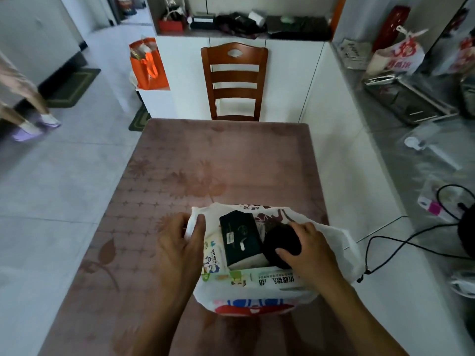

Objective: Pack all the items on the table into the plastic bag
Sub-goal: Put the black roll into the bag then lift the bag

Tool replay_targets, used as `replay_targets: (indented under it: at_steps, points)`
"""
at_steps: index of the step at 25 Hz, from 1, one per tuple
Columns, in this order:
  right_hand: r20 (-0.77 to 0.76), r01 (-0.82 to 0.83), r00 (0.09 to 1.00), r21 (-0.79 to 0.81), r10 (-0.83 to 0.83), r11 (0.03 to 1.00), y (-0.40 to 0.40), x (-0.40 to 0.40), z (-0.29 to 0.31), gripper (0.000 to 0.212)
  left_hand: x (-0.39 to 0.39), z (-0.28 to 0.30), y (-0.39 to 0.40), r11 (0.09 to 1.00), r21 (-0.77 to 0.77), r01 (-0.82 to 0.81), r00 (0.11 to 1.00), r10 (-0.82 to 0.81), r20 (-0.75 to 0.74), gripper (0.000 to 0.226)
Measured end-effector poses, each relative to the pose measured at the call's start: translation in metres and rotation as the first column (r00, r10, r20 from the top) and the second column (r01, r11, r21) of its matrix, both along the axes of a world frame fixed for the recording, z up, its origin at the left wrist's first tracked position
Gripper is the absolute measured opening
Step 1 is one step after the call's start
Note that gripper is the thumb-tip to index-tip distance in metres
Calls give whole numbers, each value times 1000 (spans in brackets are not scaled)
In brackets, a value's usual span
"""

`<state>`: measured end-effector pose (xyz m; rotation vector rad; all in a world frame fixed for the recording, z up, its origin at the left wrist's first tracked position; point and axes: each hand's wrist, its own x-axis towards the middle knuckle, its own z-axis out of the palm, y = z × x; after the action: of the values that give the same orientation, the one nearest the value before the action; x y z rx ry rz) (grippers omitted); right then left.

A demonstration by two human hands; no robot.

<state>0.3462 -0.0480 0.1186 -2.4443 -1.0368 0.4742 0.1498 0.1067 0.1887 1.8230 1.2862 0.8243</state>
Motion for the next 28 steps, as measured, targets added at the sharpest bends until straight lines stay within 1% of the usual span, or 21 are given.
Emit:
replay_targets:
  at_steps: [2, 4, 6, 8, 10, 11, 13, 14, 15, 16, 17, 18, 19, 20, 21, 22, 23, 24, 25, 26, 28]
  points:
    - [-52, 6, 999, -75, -10, 997, 8, 7, 7, 63, 8, 3, -5, 999, -7, 39, 995, -38, 93, 22]
    - [-44, -82, 996, -56, 80, 995, 16, 2, 9, 50, 10, 4, -8, 999, -5, 51, 990, -50, 130, 25]
    - [153, -233, 958, -78, 243, 969, 19, -9, -1, 46, 7, 4, -5, 998, -14, 56, 987, -53, 152, 23]
    - [249, -268, 923, -135, 294, 954, 20, -11, -10, 48, 1, 3, 0, 997, -27, 67, 985, -62, 164, 24]
    - [230, -208, 941, -190, 249, 959, 25, -7, 4, 41, -2, 5, 5, 996, -30, 82, 985, -76, 158, 22]
    - [211, -206, 948, -168, 239, 964, 23, -6, 13, 35, -3, 7, 6, 995, -35, 93, 983, -86, 165, 20]
    - [234, -169, 959, 11, 161, 986, 13, -8, 40, 33, 0, 12, 3, 990, -50, 129, 974, -118, 192, 18]
    - [321, -125, 943, 87, 91, 988, 7, -10, 56, 38, 2, 15, 1, 988, -66, 142, 971, -126, 203, 18]
    - [445, -82, 895, 138, 13, 987, -2, -9, 69, 46, 4, 15, 0, 987, -85, 139, 970, -118, 212, 17]
    - [521, 9, 850, 135, -78, 991, -13, -4, 81, 57, 6, 15, 0, 986, -106, 131, 970, -105, 221, 17]
    - [490, 160, 852, 90, -184, 983, -24, 3, 90, 69, 8, 15, 0, 984, -127, 125, 968, -93, 232, 16]
    - [375, 292, 885, 15, -277, 956, -33, 10, 95, 76, 8, 15, 0, 981, -150, 125, 965, -85, 246, 17]
    - [197, 368, 914, -35, -354, 929, -41, 15, 97, 73, 7, 15, -2, 977, -170, 127, 964, -81, 254, 17]
    - [-42, 393, 918, -17, -393, 919, -45, 16, 99, 56, 5, 16, -4, 975, -187, 123, 965, -73, 253, 16]
    - [-312, 404, 878, 74, -364, 912, -47, 16, 102, 31, 3, 19, -6, 972, -206, 110, 966, -55, 254, 16]
    - [-508, 445, 805, 174, -307, 878, -46, 15, 106, 13, 2, 22, -5, 967, -239, 85, 965, -20, 263, 16]
    - [-624, 506, 737, 255, -260, 824, -39, 17, 111, 14, 2, 27, 0, 954, -297, 50, 961, 35, 275, 18]
    - [-707, 573, 670, 296, -228, 764, -30, 17, 119, 16, 2, 35, 8, 930, -368, 19, 954, 93, 284, 20]
    - [-753, 610, 629, 325, -192, 723, -20, 16, 130, 18, 3, 47, 16, 905, -426, 1, 948, 135, 289, 23]
    - [-761, 611, 627, 346, -169, 712, -10, 14, 143, 20, 3, 60, 24, 893, -449, 9, 946, 137, 293, 26]
    - [-701, 550, 703, 429, -120, 716, 4, 9, 163, 23, 7, 84, 34, 916, -395, 77, 949, 54, 310, 30]
